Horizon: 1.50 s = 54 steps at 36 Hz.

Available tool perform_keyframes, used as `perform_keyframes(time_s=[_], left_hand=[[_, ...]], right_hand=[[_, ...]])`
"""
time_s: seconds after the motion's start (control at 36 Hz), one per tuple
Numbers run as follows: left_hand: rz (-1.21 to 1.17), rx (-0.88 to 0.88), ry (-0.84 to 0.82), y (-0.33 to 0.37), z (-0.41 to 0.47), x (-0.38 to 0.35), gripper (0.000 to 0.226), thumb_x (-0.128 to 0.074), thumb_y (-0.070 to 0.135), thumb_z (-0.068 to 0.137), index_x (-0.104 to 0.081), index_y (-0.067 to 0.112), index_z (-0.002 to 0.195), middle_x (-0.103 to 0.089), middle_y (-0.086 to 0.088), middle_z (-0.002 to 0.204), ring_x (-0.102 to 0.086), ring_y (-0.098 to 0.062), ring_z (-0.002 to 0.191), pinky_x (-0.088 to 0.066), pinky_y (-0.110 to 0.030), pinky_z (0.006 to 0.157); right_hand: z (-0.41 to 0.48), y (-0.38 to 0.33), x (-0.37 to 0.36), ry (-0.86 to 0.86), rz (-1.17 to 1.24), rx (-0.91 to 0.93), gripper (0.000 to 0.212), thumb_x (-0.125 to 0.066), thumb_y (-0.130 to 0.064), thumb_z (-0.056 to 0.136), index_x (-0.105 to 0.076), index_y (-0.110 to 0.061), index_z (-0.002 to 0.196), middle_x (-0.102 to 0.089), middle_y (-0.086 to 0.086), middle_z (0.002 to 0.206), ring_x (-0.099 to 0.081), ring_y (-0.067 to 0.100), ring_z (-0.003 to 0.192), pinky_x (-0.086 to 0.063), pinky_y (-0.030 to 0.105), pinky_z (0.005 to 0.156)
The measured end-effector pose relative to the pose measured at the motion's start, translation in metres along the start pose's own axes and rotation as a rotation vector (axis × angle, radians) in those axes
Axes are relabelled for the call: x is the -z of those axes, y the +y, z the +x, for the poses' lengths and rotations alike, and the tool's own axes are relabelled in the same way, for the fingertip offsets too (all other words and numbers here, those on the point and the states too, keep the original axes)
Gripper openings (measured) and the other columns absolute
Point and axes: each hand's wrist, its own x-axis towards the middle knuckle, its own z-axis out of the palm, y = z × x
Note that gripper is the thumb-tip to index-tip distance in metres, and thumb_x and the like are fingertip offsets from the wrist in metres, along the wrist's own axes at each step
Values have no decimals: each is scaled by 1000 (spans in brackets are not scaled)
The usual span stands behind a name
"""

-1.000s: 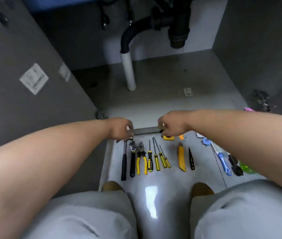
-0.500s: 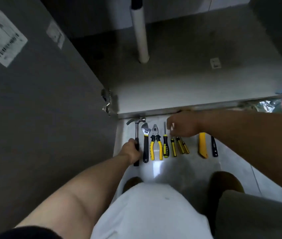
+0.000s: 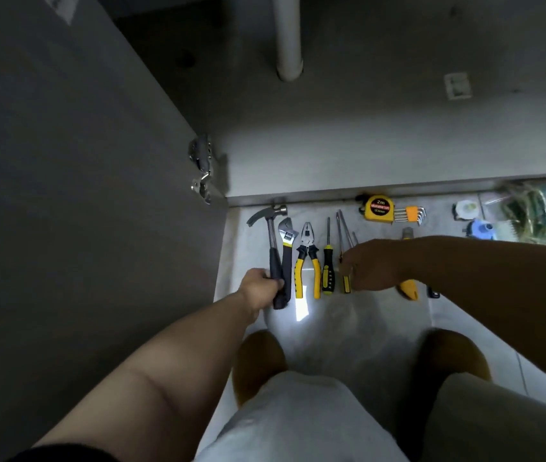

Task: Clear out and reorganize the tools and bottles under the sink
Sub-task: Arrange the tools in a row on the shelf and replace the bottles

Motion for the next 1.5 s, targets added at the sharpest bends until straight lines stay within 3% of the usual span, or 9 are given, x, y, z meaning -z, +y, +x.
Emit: perform_keyframes(time_s=[0.17,0.31,0.39,0.64,0.72,0.86,1.28,1.44,1.5], left_hand=[[-555,70,-308,2,-46,1,27,-62,5,98,-64,-4,123,-72,-17,111,-76,-21,89,-62,-30,72],[-534,-19,-491,-8,-79,-14,16,-66,4,95,-72,9,109,-74,-12,110,-72,-24,103,-61,-35,89],[-455,-122,-535,-5,-90,-26,23,-67,4,94,-71,9,116,-74,-11,113,-72,-25,106,-60,-37,91],[-235,-219,-419,10,-77,-34,34,-72,32,93,-71,15,123,-72,-12,121,-65,-37,119,-50,-51,107],[-264,-203,-184,9,-52,-35,38,-66,44,95,-74,10,111,-71,-11,97,-68,-30,91,-58,-38,85],[145,-247,334,5,-5,-38,14,-59,5,93,-60,13,105,-65,-9,107,-63,-25,95,-48,-26,77],[501,-70,370,18,10,-41,32,-62,14,90,-49,5,119,-60,-18,120,-59,-38,113,-52,-43,95],[474,-26,238,34,-2,-19,19,-63,12,89,-71,6,105,-68,-11,93,-66,-27,80,-56,-31,64],[398,-24,187,39,-9,-10,18,-64,13,92,-72,2,104,-69,-15,93,-67,-29,82,-57,-33,67]], right_hand=[[-14,-19,16,72,164,18,38,-42,-26,106,-64,0,122,-63,17,125,-59,29,116,-47,35,97],[-10,-29,6,145,330,34,51,-37,-46,105,-55,-6,79,-56,13,80,-56,26,79,-45,33,75],[-7,-35,-6,194,451,4,47,-46,-45,102,-61,-7,79,-56,10,75,-55,21,71,-44,30,66],[-3,-22,-9,447,972,-33,16,-56,-18,100,-65,-5,96,-73,5,85,-69,20,83,-51,27,70],[-5,-11,2,478,1220,2,13,-50,-14,103,-58,-10,94,-72,11,84,-72,24,82,-58,37,79],[-7,5,11,528,1257,25,12,-47,-12,104,-55,-4,100,-54,13,78,-54,21,67,-53,33,63],[-4,15,3,428,1312,81,13,-47,-11,103,-51,-11,91,-47,5,69,-44,16,60,-45,29,57],[-15,10,21,424,1348,59,15,-48,-14,103,-57,-9,92,-50,3,69,-47,13,58,-47,27,55],[-24,9,31,436,1349,48,14,-49,-16,104,-57,-10,94,-52,4,71,-48,12,58,-48,26,54]])
